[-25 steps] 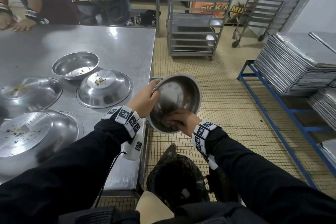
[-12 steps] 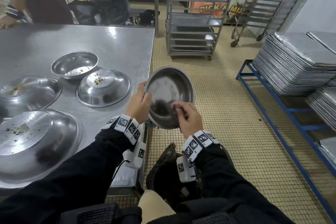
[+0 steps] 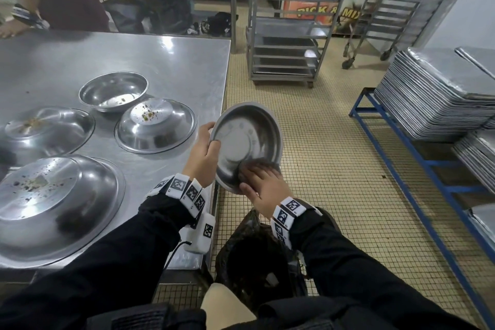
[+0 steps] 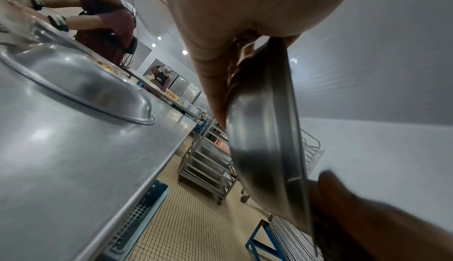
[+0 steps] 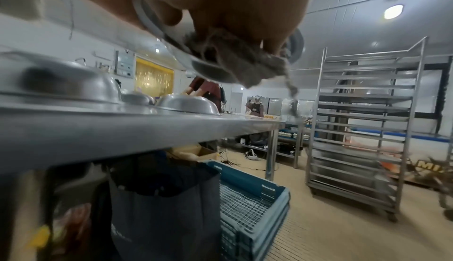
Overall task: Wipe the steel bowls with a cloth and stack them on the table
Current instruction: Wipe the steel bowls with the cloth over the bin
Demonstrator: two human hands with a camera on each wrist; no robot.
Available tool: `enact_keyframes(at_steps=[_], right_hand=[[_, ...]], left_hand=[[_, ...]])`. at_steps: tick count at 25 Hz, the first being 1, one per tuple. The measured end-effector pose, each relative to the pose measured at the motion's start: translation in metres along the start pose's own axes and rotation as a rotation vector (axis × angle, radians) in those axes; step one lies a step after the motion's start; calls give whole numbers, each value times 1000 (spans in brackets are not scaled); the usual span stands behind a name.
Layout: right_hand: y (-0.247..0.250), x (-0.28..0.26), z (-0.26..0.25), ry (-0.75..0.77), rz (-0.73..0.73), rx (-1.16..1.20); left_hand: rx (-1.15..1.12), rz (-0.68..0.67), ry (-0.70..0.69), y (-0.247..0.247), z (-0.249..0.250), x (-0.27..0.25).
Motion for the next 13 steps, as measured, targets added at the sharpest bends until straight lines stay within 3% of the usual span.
enact_keyframes(at_steps=[4, 6, 8, 10, 13], right_hand=[[-1, 8, -28, 49, 15, 227], [1, 4, -20, 62, 48, 175], [7, 0, -1, 41, 86, -22], [14, 0, 23, -59, 63, -185], [24, 8, 60, -249, -16, -137]], left_hand=[[-33, 32, -16, -1, 7, 1], [-34, 34, -7, 2, 8, 6], [-32, 16, 1, 4, 8, 9], [-27, -25, 45, 2, 4, 9], [-77, -110, 205, -6, -8, 4]])
Point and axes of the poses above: each hand's wrist, its own x-axis towards the middle knuckle, its own y-axis out of the back of the hand, z = x × y, the point moved 7 cm from there along x, towards the middle knuckle, and after that the axes turned 4 degrees about -x, right-handed, at the moved point
